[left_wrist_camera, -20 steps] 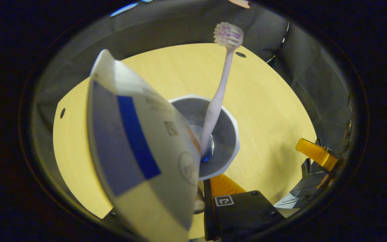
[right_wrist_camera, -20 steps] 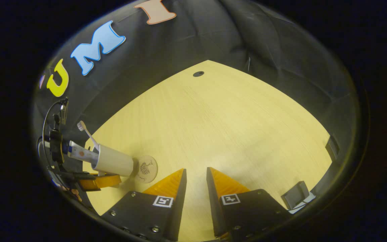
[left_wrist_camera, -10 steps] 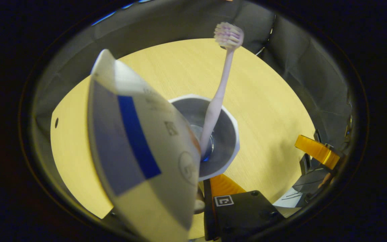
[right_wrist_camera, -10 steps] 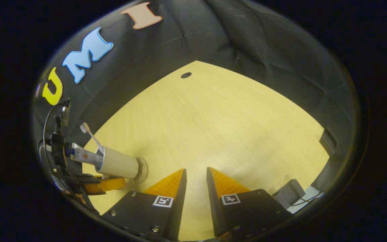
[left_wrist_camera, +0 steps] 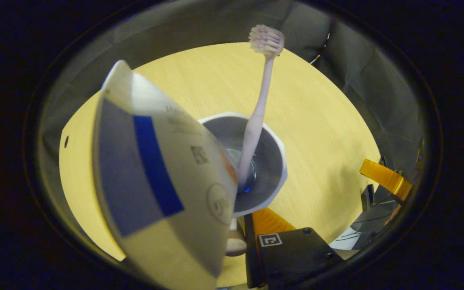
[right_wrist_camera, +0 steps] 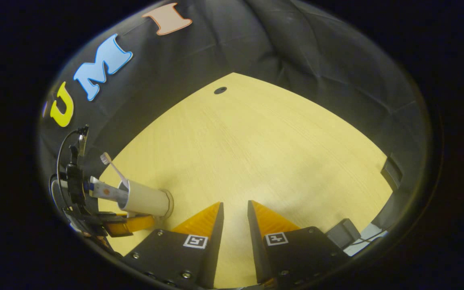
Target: Put the toothbrush and toothpaste on the desktop into the cup, then pick up the cup and place it on the coaster on the desktop.
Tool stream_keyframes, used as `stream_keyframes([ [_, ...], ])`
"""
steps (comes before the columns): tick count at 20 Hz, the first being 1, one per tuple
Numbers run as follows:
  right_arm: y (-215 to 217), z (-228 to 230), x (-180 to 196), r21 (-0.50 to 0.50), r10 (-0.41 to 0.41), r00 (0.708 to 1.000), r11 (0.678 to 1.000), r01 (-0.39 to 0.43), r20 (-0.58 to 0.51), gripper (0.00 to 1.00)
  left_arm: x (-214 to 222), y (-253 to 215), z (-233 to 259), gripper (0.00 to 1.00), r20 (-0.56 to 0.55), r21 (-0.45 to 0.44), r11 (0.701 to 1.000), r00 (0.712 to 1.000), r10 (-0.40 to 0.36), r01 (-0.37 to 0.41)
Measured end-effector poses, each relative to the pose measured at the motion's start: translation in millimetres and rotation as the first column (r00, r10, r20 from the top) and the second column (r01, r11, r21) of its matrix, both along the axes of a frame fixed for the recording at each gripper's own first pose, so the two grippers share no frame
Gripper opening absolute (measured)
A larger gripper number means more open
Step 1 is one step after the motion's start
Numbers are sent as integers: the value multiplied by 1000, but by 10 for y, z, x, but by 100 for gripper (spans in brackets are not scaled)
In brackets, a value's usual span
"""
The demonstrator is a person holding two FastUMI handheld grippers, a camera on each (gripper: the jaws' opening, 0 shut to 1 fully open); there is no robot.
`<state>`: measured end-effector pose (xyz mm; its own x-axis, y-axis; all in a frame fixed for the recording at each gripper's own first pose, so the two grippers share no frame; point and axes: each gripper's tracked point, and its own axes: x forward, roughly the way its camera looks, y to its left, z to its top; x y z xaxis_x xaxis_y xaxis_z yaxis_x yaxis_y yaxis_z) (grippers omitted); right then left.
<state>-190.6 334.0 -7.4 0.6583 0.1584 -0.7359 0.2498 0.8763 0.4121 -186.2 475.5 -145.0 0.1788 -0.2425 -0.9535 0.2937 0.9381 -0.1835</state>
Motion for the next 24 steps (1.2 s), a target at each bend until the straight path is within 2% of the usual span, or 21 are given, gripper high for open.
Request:
stream_keyframes([
  [4, 40, -13, 27, 0, 23, 1000, 1000, -23, -1, 37, -10, -72, 92, 37, 25, -14, 1000, 1000, 8, -7],
  [7, 75, -24, 47, -6, 51, 999, 999, -51, 7, 37, -5, -107, 168, 53, 65, -21, 1000, 998, 12, -11],
  [9, 118, -35, 64, -11, 76, 997, 997, -76, 16, 37, -21, -106, 245, 46, 94, -29, 999, 995, 18, -15],
  [10, 136, -29, 63, -15, 90, 996, 996, -90, 22, 37, -15, -88, 303, 50, 115, -39, 999, 993, 25, -21],
  [14, 251, 70, 85, -48, 160, 985, 987, -156, 72, 37, -29, -39, 686, 46, 226, -108, 992, 970, 85, -62],
  [16, 296, 260, 82, -81, 197, 973, 979, -188, 123, 37, 6, 32, 961, 51, 313, -141, 986, 940, 134, -94],
  [17, 317, 396, 96, -100, 217, 964, 974, -203, 152, 37, 34, 121, 1112, 48, 361, -153, 983, 919, 155, -106],
  [19, 455, 712, 179, -135, 252, 944, 965, -227, 215, 37, 101, 347, 1444, 49, 447, -175, 976, 872, 199, -133],
  [21, 605, 1015, 264, -171, 283, 917, 955, -242, 282, 37, 148, 619, 1784, 49, 525, -199, 966, 815, 245, -163],
  [22, 665, 1190, 308, -194, 298, 900, 950, -246, 318, 37, 165, 765, 1947, 46, 561, -210, 962, 784, 266, -176],
  [24, 785, 1515, 394, -240, 326, 862, 939, -246, 389, 37, 119, 993, 2127, 53, 633, -227, 953, 713, 302, -202],
])
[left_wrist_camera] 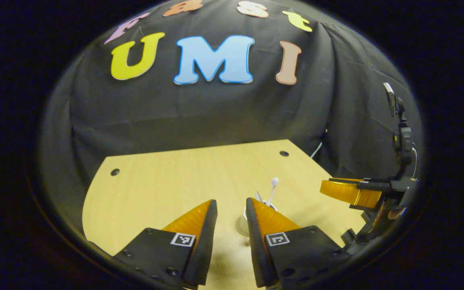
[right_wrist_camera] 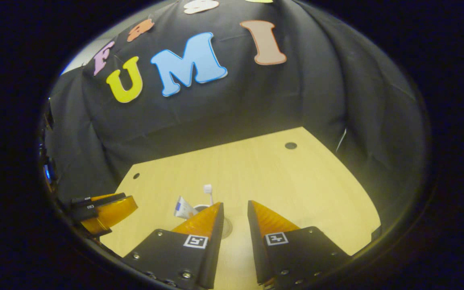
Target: Put the toothbrush and toothpaste on the desktop into the cup, then pick up the cup and place it on the coaster on the desktop.
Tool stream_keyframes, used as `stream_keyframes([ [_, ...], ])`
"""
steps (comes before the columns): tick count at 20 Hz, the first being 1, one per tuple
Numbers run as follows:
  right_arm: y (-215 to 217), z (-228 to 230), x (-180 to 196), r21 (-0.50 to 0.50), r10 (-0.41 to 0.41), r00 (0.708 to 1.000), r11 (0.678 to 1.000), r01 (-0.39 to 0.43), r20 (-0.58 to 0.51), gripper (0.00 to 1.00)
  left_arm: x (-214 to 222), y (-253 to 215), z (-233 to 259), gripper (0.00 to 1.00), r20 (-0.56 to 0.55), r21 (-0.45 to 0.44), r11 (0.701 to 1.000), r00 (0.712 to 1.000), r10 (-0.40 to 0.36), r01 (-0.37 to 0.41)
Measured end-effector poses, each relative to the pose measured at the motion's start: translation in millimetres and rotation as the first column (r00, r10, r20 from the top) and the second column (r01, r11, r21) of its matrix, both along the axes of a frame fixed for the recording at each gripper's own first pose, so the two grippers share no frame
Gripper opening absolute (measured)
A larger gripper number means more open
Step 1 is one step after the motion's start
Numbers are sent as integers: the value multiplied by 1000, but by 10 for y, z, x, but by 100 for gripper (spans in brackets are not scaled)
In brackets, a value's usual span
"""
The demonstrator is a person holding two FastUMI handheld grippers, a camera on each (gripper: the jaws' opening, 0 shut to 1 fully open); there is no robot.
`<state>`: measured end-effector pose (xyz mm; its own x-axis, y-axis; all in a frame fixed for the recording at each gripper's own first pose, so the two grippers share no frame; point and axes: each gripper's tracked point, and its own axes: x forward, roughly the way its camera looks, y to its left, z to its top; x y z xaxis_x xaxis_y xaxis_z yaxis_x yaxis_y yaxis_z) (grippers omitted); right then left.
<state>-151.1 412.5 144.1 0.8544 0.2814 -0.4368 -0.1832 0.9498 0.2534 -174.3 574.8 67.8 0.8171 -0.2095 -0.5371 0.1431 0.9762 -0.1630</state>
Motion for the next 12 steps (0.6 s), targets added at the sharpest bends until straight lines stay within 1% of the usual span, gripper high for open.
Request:
stream_keyframes([
  [1, 72, 169, 27, -10, 10, 999, 1000, -9, 41, 37, -48, 100, 73, 49, 43, 2, 1000, 999, 26, -26],
  [2, 132, 310, 38, -17, 18, 996, 1000, -17, 84, 37, -111, 254, 200, 51, 84, 4, 999, 995, 52, -53],
  [3, 185, 465, 52, -22, 25, 992, 1000, -22, 124, 37, -154, 330, 233, 50, 128, 12, 997, 989, 80, -82],
  [4, 234, 620, 45, -26, 30, 986, 999, -26, 162, 37, -220, 472, 315, 51, 167, 23, 993, 980, 109, -115],
  [6, 299, 844, 9, -30, 37, 973, 999, -31, 227, 37, -331, 769, 475, 52, 241, 59, 979, 954, 178, -197],
  [7, 326, 939, -28, -33, 41, 967, 999, -34, 253, 37, -371, 872, 559, 54, 275, 67, 972, 940, 199, -226],
  [8, 340, 943, -117, -39, 47, 960, 999, -37, 278, 37, -419, 970, 643, 54, 300, 66, 968, 930, 214, -244],
  [9, 362, 1076, -66, -52, 52, 953, 998, -39, 297, 37, -489, 1069, 761, 54, 321, 58, 964, 919, 230, -261],
  [11, 430, 1232, -72, -73, 61, 939, 997, -38, 338, 32, -541, 1195, 916, 61, 355, 30, 957, 898, 260, -289],
  [12, 456, 1287, -63, -79, 61, 932, 996, -35, 356, 37, -570, 1261, 966, 65, 371, 18, 954, 888, 272, -299],
])
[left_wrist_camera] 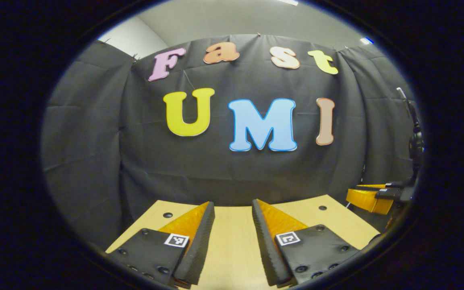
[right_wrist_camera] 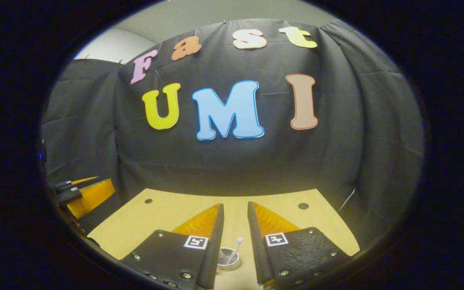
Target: Put the toothbrush and toothpaste on the desktop into the cup, then pick up the cup and place it on the coaster on the desktop.
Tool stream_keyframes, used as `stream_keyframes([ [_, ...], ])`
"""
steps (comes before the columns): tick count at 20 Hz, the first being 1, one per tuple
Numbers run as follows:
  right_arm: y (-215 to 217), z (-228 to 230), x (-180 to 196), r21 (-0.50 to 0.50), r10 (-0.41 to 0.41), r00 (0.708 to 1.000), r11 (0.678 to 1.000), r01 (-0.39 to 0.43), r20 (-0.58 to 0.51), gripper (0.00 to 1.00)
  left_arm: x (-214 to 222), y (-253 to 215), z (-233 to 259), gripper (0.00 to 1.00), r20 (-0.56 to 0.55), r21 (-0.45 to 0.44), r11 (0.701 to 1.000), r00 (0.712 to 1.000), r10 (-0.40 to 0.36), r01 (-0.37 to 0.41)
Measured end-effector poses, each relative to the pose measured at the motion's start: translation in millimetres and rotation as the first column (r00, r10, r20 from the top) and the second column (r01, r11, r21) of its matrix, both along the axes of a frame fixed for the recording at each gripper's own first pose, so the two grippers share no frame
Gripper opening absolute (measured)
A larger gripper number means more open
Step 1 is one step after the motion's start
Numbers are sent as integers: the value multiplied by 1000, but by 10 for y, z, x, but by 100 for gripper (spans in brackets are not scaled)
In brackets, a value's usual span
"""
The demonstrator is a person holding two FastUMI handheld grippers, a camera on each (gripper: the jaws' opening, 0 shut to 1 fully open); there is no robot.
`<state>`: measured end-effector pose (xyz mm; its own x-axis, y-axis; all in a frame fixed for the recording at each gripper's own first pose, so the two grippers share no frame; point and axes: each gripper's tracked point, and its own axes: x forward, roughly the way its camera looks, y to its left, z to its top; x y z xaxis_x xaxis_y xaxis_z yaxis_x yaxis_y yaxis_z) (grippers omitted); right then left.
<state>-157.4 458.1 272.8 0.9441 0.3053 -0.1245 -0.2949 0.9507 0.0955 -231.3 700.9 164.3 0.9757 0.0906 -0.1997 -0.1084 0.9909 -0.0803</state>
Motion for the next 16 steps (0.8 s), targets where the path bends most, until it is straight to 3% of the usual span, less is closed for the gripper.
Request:
stream_keyframes([
  [5, -61, 105, -99, 33, -28, 998, 999, 27, 51, 38, -109, 163, 165, 78, 88, -9, 1000, 996, 17, -16],
  [6, -71, 103, -92, 39, -28, 998, 999, 26, 54, 38, -129, 152, 164, 75, 95, -11, 1000, 995, 20, -19],
  [7, -50, 122, -101, 46, -27, 998, 999, 24, 54, 43, -142, 155, 188, 75, 101, -11, 1000, 995, 25, -24],
  [8, -70, 139, -119, 45, -31, 998, 999, 28, 58, 63, -136, 149, 216, 80, 104, -12, 1000, 994, 22, -21],
  [10, -88, 151, -129, 43, -41, 997, 998, 38, 70, 60, -126, 115, 215, 90, 106, -9, 1000, 994, 15, -14],
  [11, -94, 163, -139, 44, -44, 996, 998, 41, 76, 60, -126, 102, 230, 90, 109, -10, 1000, 994, 11, -10],
  [13, -99, 191, -149, 45, -47, 995, 998, 43, 89, 66, -133, 97, 242, 90, 112, -7, 1000, 994, 8, -8],
  [14, -100, 191, -148, 43, -49, 995, 998, 46, 89, 77, -133, 101, 246, 90, 112, -5, 1000, 994, 8, -8],
  [16, -94, 199, -157, 42, -49, 995, 998, 46, 90, 77, -130, 105, 247, 90, 113, -2, 1000, 994, 6, -6],
])
